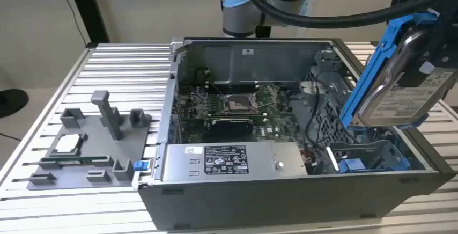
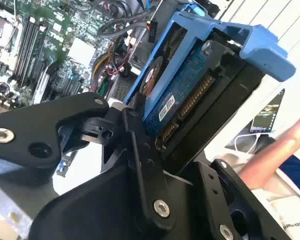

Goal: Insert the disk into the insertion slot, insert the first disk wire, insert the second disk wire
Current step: 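Insert the disk into the insertion slot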

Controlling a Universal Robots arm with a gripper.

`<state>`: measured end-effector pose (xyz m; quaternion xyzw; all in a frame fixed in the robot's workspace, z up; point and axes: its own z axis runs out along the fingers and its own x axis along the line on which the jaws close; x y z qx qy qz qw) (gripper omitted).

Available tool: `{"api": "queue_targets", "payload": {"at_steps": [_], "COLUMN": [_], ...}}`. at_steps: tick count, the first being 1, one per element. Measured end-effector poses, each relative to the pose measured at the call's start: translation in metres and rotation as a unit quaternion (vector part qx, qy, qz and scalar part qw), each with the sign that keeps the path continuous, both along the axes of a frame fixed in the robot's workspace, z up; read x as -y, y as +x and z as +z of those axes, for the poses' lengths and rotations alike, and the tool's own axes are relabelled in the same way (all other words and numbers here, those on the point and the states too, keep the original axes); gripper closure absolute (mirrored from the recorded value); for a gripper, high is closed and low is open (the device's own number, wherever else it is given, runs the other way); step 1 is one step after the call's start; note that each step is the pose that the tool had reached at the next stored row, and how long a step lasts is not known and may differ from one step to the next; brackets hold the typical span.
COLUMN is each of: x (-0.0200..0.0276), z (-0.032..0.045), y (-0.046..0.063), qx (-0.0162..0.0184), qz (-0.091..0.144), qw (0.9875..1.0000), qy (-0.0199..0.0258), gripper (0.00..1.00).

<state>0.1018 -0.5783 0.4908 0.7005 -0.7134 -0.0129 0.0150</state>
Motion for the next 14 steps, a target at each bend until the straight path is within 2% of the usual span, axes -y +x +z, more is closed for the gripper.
{"api": "queue_targets", "payload": {"at_steps": [14], "x": [0.0], "z": [-0.0004], "y": [0.0], "qx": [0.0], "qz": [0.0], "qw": [1.0], "qy": [0.0], "gripper": [1.0]}}
